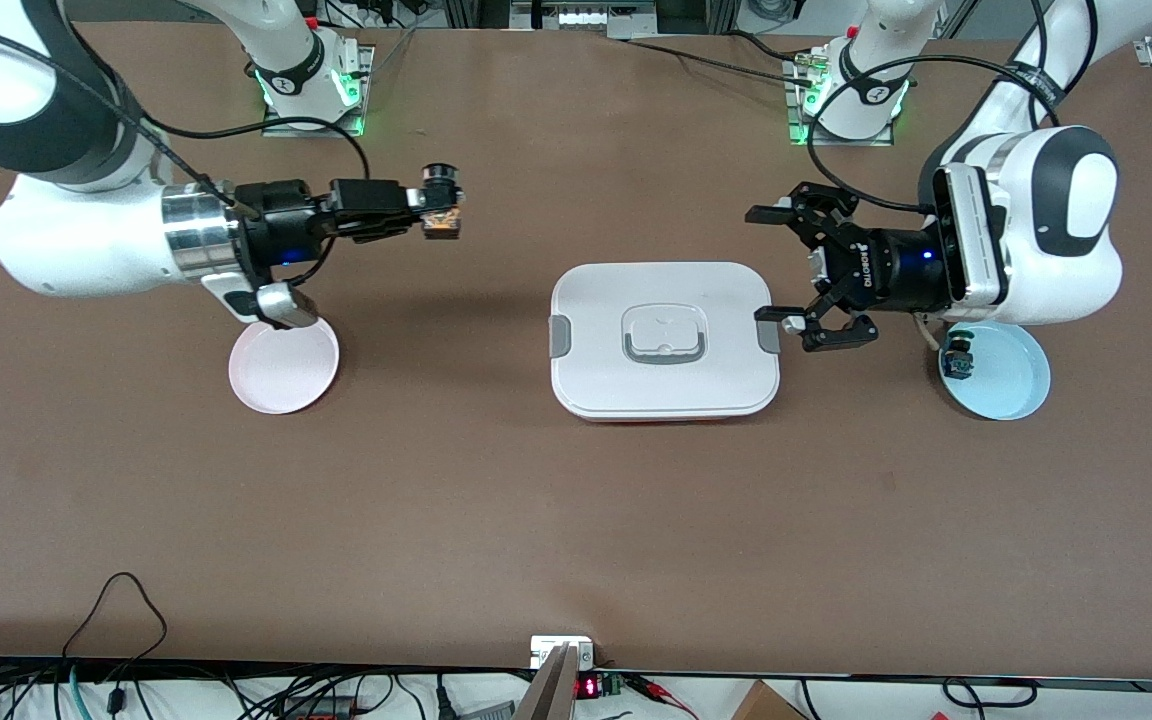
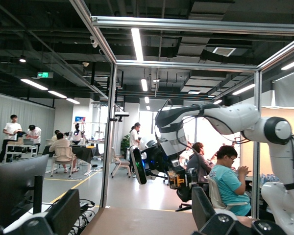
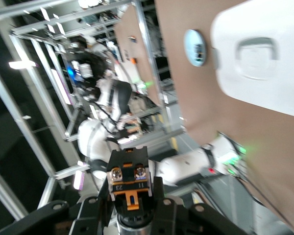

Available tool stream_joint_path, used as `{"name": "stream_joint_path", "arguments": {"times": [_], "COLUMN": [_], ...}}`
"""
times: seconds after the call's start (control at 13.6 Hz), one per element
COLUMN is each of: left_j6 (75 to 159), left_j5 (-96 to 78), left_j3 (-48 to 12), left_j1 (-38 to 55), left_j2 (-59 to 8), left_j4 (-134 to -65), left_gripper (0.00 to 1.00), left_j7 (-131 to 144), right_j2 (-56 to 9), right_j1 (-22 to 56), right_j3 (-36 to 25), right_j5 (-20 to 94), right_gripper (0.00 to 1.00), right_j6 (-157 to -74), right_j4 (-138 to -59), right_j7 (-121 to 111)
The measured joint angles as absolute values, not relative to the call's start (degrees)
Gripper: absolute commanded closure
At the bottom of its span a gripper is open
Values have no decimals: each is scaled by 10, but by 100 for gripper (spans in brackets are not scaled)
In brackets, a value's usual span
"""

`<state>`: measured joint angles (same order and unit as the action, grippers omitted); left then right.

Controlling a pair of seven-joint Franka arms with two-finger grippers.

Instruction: Transfer orange switch to right arm and place

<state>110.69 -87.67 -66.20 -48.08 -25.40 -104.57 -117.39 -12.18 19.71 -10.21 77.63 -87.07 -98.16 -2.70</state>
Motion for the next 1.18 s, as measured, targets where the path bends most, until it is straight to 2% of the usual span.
{"name": "stream_joint_path", "arguments": {"times": [0.37, 0.51, 0.74, 0.88, 1.18], "left_j6": [977, 941, 931, 900, 860], "left_j5": [-823, -809, -748, -724, -686], "left_j3": [-590, -561, -527, -455, -243], "left_j1": [-490, -490, -482, -439, -296], "left_j2": [-255, -255, -254, -249, -182], "left_j4": [-1042, -1033, -1006, -977, -938], "left_gripper": [0, 0, 0, 0, 0], "left_j7": [-1165, -1165, -1164, -1164, -1159], "right_j2": [-122, -122, -123, -123, -127], "right_j1": [110, 79, 65, 66, 69], "right_j3": [-104, -105, -104, -103, -99], "right_j5": [616, 543, 405, 303, 129], "right_gripper": [97, 97, 97, 97, 97], "right_j6": [-760, -748, -754, -787, -858], "right_j4": [-981, -982, -982, -982, -985], "right_j7": [-63, -112, -210, -291, -434]}}
